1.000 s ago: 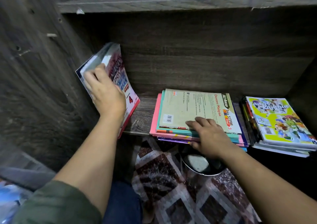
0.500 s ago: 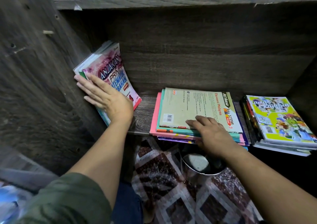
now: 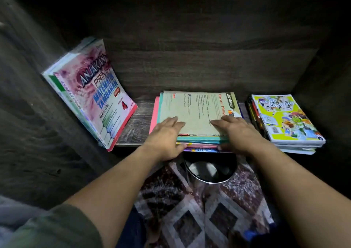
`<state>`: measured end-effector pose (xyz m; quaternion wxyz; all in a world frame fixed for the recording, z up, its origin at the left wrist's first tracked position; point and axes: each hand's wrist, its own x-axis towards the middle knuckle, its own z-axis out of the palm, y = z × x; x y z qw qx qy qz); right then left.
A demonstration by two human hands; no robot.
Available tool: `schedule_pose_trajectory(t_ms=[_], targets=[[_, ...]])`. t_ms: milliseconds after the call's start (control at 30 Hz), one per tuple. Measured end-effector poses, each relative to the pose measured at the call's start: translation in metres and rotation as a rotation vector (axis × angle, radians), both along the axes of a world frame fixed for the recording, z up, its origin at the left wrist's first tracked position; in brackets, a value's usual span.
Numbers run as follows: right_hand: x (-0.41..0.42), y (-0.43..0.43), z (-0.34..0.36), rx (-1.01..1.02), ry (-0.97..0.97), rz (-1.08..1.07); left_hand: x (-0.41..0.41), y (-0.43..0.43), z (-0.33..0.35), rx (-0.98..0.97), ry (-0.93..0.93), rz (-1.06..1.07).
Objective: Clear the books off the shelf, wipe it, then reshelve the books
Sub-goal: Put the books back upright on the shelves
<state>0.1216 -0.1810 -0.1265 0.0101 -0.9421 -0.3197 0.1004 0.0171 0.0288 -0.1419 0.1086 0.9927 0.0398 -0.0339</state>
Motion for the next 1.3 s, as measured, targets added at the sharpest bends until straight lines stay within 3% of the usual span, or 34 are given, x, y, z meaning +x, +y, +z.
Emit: schedule_pose_trajectory(t_ms=[133, 500, 600, 700, 867, 1000, 1133, 1200, 1300], targets=[[0.009, -0.009, 0.004, 0.043, 0.032, 0.005, 0.005, -0.002, 0.001, -0.031, -0.077, 0.019], [0.011, -0.013, 0.004, 0.058, 0.019, -0.094, 0.016, 0.002, 0.010, 0.057, -0.013, -0.124], [0.014, -0.012, 0.004, 0.088, 0.120, -0.173, 0.018, 0.000, 0.012, 0.036, -0.044, -0.146], [0.020, -0.014, 0.003, 0.210, 0.219, -0.230, 0.017, -0.006, 0.013, 0.065, -0.022, -0.123], [0.024, -0.006, 0.010, 0.561, -0.130, -0.153, 0.015, -0.022, 0.023, -0.011, -0.151, -0.031], [0.011, 0.007, 0.023, 0.801, -0.301, 0.074, 0.018, -0.043, 0.036, 0.115, -0.347, 0.103], [-0.012, 0.023, 0.035, 1.096, -0.179, 0.180, 0.019, -0.032, 0.048, 0.126, -0.474, 0.282], [-0.016, 0.029, 0.028, 1.053, -0.094, 0.090, 0.014, -0.017, 0.052, 0.010, -0.589, 0.404], [-0.015, 0.030, 0.003, 0.647, 0.103, 0.008, 0.001, 0.008, 0.054, -0.137, -0.725, 0.598]])
